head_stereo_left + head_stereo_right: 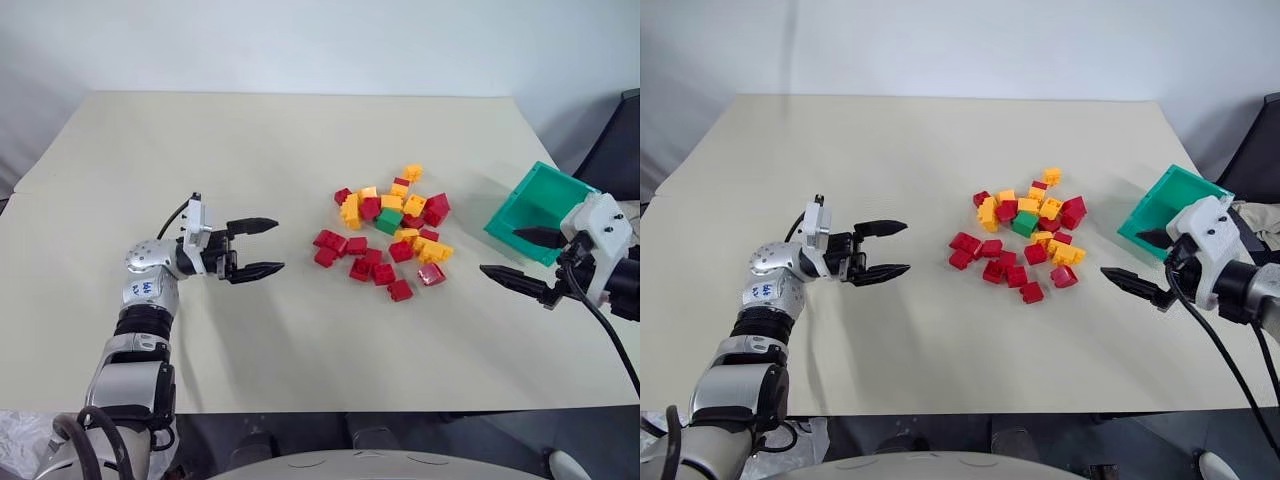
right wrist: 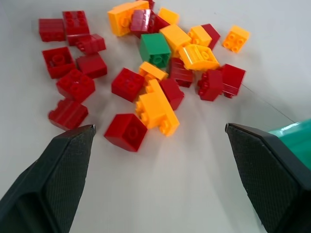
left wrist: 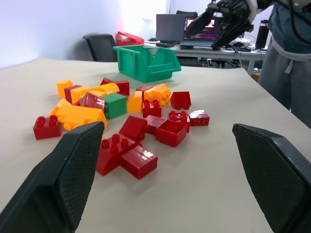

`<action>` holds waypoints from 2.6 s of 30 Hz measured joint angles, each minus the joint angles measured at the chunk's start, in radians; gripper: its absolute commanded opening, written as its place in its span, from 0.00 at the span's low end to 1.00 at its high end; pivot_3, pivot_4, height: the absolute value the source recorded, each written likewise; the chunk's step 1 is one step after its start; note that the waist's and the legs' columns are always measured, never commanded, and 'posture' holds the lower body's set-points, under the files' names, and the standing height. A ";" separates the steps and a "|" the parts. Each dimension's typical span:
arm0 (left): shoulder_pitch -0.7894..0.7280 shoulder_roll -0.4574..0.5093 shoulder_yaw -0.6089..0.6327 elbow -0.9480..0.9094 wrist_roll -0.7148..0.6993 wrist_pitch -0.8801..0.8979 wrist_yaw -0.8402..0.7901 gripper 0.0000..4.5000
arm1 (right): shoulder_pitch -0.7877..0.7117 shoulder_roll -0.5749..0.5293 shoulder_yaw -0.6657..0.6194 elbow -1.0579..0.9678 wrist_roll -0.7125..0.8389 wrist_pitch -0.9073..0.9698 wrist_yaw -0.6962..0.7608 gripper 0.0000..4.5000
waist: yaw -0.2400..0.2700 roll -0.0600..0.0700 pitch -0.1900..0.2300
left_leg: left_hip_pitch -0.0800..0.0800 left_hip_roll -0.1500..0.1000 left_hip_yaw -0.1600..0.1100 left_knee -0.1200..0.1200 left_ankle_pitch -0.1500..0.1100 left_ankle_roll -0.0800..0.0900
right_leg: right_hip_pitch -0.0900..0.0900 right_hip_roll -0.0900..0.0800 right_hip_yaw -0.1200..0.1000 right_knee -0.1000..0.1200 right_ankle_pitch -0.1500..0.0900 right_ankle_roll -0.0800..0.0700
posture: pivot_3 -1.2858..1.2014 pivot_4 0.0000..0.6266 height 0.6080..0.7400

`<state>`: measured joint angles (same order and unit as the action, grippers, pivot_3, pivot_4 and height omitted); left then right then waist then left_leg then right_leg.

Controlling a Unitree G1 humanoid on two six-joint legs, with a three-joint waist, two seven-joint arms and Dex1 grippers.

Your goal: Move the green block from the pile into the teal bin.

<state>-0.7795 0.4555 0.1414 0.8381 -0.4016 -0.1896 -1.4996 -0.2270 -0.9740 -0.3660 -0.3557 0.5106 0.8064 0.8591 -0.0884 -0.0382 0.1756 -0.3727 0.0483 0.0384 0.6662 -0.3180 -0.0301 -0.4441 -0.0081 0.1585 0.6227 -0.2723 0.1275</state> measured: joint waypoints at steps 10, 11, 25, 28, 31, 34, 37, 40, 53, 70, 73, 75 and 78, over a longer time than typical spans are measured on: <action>0.045 -0.005 0.005 -0.046 -0.005 -0.005 0.000 1.00 | -0.469 0.148 0.418 0.138 -0.069 0.177 -0.148 1.00 | 0.004 0.000 0.000 | -0.002 0.000 0.001 0.000 0.000 0.000 | -0.002 -0.002 -0.001 -0.001 0.000 -0.001 | 0.52 0.24 1.00; 0.053 -0.004 0.007 -0.054 -0.005 -0.004 0.000 1.00 | -0.525 0.184 0.470 0.201 -0.101 0.177 -0.156 1.00 | 0.003 0.000 0.000 | -0.002 0.000 0.001 0.000 0.000 0.000 | -0.002 -0.002 -0.001 -0.001 0.000 -0.001 | 0.52 0.24 1.00; 0.183 -0.019 0.014 -0.258 -0.029 0.035 0.055 1.00 | -0.939 0.501 0.724 1.040 -0.424 -0.033 -0.178 1.00 | -0.009 0.001 0.001 | -0.004 0.002 0.001 -0.001 0.000 0.000 | -0.004 -0.003 -0.004 0.003 -0.001 -0.002 | 0.52 0.24 1.00; 0.201 -0.017 0.018 -0.284 -0.035 0.040 0.072 1.00 | -0.991 0.531 0.717 1.185 -0.475 -0.116 -0.173 1.00 | -0.015 0.001 0.001 | -0.004 0.002 0.000 -0.001 0.000 0.000 | -0.003 -0.003 -0.005 0.004 -0.001 -0.002 | 0.52 0.24 1.00; 0.210 -0.017 0.018 -0.292 -0.038 0.046 0.082 1.00 | -1.024 0.551 0.715 1.264 -0.507 -0.152 -0.148 1.00 | -0.025 0.001 0.001 | -0.003 0.002 0.000 0.000 0.000 0.000 | -0.002 -0.003 -0.005 0.004 -0.001 -0.002 | 0.52 0.24 1.00; 0.211 -0.017 0.018 -0.315 -0.042 0.047 0.091 1.00 | -1.039 0.555 0.715 1.306 -0.539 -0.153 -0.095 1.00 | -0.029 0.001 0.001 | -0.002 0.002 -0.001 0.000 0.000 0.000 | -0.002 -0.003 -0.005 0.005 -0.001 -0.002 | 0.52 0.24 1.00; 0.211 -0.017 0.018 -0.317 -0.043 0.048 0.099 1.00 | -1.026 0.564 0.716 1.293 -0.550 -0.131 -0.032 1.00 | -0.040 0.002 0.001 | -0.002 0.002 -0.001 -0.001 0.000 0.000 | -0.002 -0.002 -0.005 0.005 -0.001 -0.002 | 0.52 0.24 1.00; 0.211 -0.017 0.018 -0.317 -0.043 0.048 0.107 1.00 | -1.020 0.563 0.715 1.253 -0.552 -0.094 0.011 1.00 | -0.048 0.002 0.001 | -0.002 0.002 -0.002 -0.001 0.000 -0.001 | -0.002 -0.002 -0.005 0.005 -0.001 -0.002 | 0.52 0.24 1.00; 0.184 -0.020 0.016 -0.294 -0.043 0.046 0.111 1.00 | -0.990 0.610 0.618 1.256 -0.540 -0.109 -0.049 0.66 | -0.051 0.002 0.001 | -0.003 0.002 -0.002 -0.001 0.000 -0.001 | -0.002 -0.003 -0.005 0.005 -0.001 -0.002 | 0.52 0.24 1.00; 0.154 -0.104 -0.109 -0.410 0.000 0.172 0.265 1.00 | -0.567 0.323 0.208 0.316 -0.428 0.219 -0.211 0.33 | -0.008 0.003 0.002 | -0.004 0.000 -0.002 -0.001 0.000 -0.001 | -0.002 -0.003 -0.004 -0.001 -0.001 -0.001 | 0.52 0.24 1.00; 0.117 -0.132 -0.158 -0.422 0.053 0.232 0.346 1.00 | -0.459 0.229 0.088 0.277 -0.445 0.213 -0.274 0.33 | 0.007 0.003 0.002 | -0.004 -0.001 -0.002 0.000 0.000 -0.001 | -0.001 -0.003 -0.003 -0.002 0.000 0.000 | 0.52 0.24 1.00; 0.080 -0.143 -0.176 -0.416 0.080 0.277 0.390 1.00 | -0.416 0.197 0.027 0.295 -0.455 0.179 -0.305 0.33 | 0.010 0.003 0.002 | -0.004 -0.002 -0.001 0.000 0.000 -0.001 | -0.001 -0.002 -0.001 -0.003 0.000 0.001 | 0.52 0.24 1.00; 0.021 -0.181 -0.182 -0.386 0.091 0.299 0.427 1.00 | -0.380 0.188 0.007 0.361 -0.462 0.088 -0.342 0.33 | 0.000 0.002 0.002 | -0.002 -0.002 0.002 -0.001 0.000 -0.001 | 0.000 -0.002 0.002 -0.003 0.001 0.002 | 0.52 0.24 1.00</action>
<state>-0.7586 0.2744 -0.0410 0.4516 -0.3105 0.1089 -1.0727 -0.6065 -0.7860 -0.3589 0.0057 0.0485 0.8949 0.5172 -0.0883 -0.0357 0.1772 -0.3744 0.0464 0.0407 0.6657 -0.3176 -0.0307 -0.4444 -0.0100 0.1604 0.6197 -0.2715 0.1299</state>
